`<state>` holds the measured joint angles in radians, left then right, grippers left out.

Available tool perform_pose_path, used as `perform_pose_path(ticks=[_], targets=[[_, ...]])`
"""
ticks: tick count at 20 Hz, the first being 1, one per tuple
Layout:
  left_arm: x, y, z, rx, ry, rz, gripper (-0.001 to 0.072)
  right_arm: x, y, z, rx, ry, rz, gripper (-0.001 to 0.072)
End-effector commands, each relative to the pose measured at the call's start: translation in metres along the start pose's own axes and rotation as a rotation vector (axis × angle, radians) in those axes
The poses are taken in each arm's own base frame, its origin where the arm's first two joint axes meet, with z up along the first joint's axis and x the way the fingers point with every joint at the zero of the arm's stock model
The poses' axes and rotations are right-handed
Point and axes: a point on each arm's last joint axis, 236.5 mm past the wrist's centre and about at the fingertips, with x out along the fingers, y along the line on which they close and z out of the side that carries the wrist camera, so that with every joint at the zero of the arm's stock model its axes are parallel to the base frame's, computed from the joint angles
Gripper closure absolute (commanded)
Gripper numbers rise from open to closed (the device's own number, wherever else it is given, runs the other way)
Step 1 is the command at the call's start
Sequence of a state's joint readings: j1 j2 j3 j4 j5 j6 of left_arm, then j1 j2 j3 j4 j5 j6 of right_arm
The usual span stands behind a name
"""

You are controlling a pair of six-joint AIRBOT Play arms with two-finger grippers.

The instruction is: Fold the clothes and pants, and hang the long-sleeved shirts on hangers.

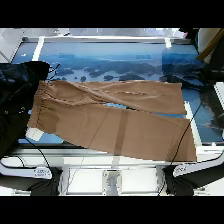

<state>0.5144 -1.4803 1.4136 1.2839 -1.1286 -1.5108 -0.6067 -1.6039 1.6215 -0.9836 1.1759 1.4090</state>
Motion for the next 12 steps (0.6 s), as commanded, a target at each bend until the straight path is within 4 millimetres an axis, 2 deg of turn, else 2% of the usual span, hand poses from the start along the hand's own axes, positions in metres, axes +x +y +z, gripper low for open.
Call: perform_pose_path(ticks=[1, 2, 4, 5, 6, 7, 9, 12], targets=[[-0.041, 0.053, -0.08, -0.041, 0.118, 0.135, 0.0017, -0.08, -0.044, -0.066, -0.121, 0.175, -0.171, 0.0324], [-0.042, 0.063, -0.105, -0.086, 0.115, 0.136, 0.0017, -0.094, -0.05, -0.082, -0.111, 0.177, -0.174, 0.0323], [-0.038, 0.071, -0.151, -0.201, 0.125, 0.1, 0.0022, -0.109, -0.057, -0.114, -0.085, 0.175, -0.155, 0.0324], [-0.033, 0.072, -0.17, -0.277, 0.12, 0.063, 0.0023, -0.111, -0.058, -0.129, -0.065, 0.177, -0.137, 0.0324], [-0.029, 0.075, -0.181, -0.356, 0.094, 0.035, 0.0024, -0.112, -0.058, -0.141, -0.036, 0.179, -0.116, 0.0324], [-0.026, 0.079, -0.184, -0.409, 0.06, 0.006, 0.0024, -0.111, -0.053, -0.15, -0.011, 0.181, -0.084, 0.0324], [-0.022, 0.087, -0.177, -0.477, -0.007, -0.067, 0.0024, -0.109, -0.038, -0.164, -0.006, 0.199, -0.013, 0.0324], [-0.013, 0.091, -0.159, -0.596, -0.057, -0.224, 0.0024, -0.109, -0.014, -0.16, 0.0, 0.179, 0.079, 0.0324]])
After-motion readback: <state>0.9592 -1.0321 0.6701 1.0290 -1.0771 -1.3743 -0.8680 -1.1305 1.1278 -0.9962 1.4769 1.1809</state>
